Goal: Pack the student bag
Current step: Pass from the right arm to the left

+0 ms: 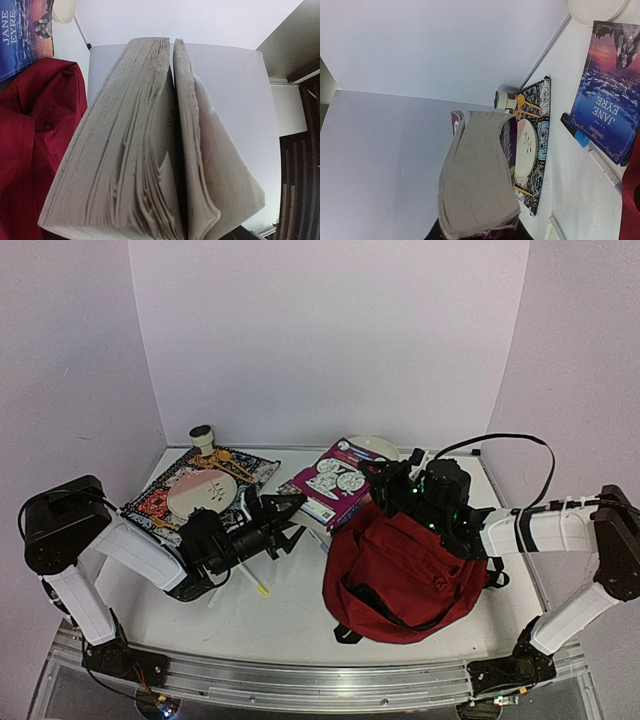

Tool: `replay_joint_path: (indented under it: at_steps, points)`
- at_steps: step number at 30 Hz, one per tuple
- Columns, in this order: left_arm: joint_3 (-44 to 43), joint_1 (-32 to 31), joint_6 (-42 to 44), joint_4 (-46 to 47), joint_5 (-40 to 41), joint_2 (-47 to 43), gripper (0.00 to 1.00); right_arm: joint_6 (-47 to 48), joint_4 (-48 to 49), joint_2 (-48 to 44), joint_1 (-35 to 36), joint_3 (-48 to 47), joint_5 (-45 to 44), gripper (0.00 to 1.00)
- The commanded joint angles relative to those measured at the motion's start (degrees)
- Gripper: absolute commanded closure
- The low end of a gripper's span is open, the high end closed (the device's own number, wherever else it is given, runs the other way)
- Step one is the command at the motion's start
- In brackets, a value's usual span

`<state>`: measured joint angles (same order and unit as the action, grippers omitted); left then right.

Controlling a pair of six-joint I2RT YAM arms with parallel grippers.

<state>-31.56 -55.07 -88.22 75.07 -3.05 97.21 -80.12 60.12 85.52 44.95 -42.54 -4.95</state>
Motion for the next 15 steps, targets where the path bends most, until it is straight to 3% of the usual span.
replay_joint_path:
  at_steps: [1, 9, 12, 15]
  points:
    - [-2.7, 0.3, 1.5, 7.4, -1.0, -0.3, 0.4, 0.2, 9.4, -3.6, 0.2, -0.2, 1.7, 1.0]
    - [-3.2, 0.4, 0.9, 7.4, -0.5, -1.2, 0.53, 1.8, 9.3, -3.2, 0.3, 0.4, 2.0, 1.0]
    - [-2.5, 0.5, 1.4, 7.4, 0.4, -2.3, 0.64, 4.2, 7.6, -3.2, 0.3, 0.1, 2.5, 1.0]
    - [-0.8, 0.9, 1.6, 7.4, 1.1, -2.9, 0.82, 6.7, 5.4, -3.2, 0.3, -0.2, 4.0, 0.95]
